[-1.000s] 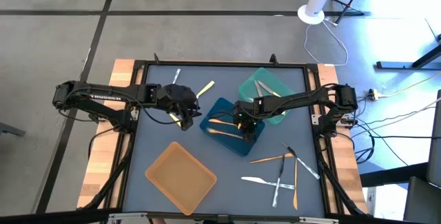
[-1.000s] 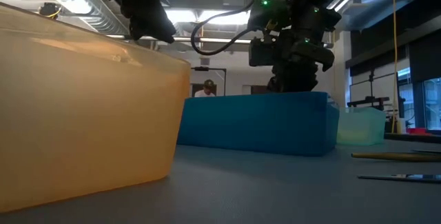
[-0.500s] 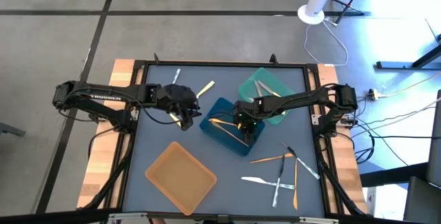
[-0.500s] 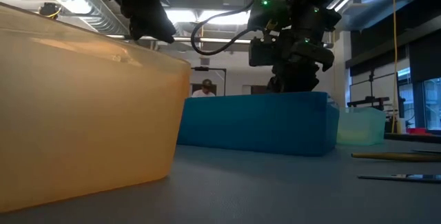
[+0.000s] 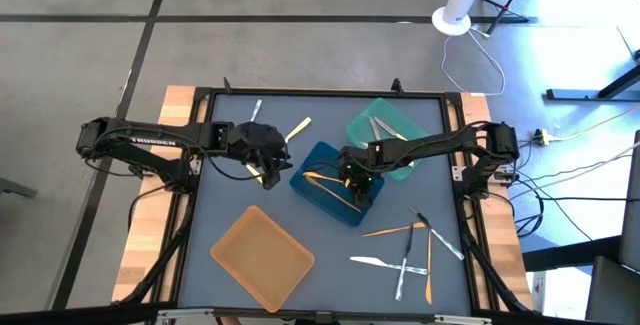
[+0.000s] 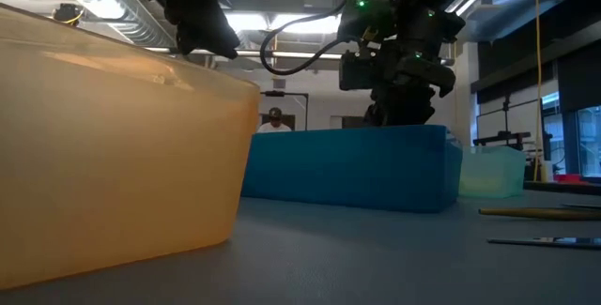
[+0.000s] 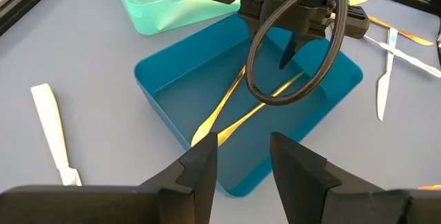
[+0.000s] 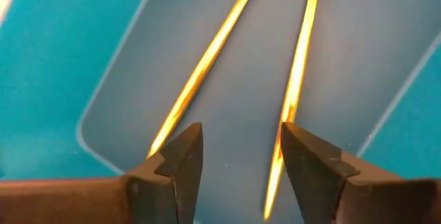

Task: Sort silverware by color (type)
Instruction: Put the right blue knife into the orange bin

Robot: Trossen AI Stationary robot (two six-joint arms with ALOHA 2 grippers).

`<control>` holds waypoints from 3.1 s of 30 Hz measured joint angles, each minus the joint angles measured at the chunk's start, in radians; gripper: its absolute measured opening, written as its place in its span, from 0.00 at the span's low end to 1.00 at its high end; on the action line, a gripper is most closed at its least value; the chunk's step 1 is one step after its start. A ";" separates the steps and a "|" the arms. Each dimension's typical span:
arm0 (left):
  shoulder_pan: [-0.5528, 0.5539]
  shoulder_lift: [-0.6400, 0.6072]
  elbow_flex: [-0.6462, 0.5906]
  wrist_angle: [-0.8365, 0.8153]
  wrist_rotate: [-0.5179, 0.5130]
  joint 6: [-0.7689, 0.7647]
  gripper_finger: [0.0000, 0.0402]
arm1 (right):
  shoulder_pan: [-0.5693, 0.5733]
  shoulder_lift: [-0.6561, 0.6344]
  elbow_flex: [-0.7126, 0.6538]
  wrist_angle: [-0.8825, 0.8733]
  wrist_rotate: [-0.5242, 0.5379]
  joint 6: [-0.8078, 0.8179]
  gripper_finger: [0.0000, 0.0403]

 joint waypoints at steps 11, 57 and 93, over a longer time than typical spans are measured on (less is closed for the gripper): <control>0.000 0.000 0.000 -0.010 0.000 0.003 0.32 | 0.000 0.000 0.000 0.000 0.000 0.000 0.46; 0.466 0.000 0.000 -0.008 -0.052 -0.127 0.32 | 0.000 -0.494 0.000 -0.030 -0.024 0.007 0.46; 0.758 0.175 0.000 -0.136 -0.113 -0.100 0.32 | 0.000 -0.603 0.000 -0.031 -0.023 0.001 0.46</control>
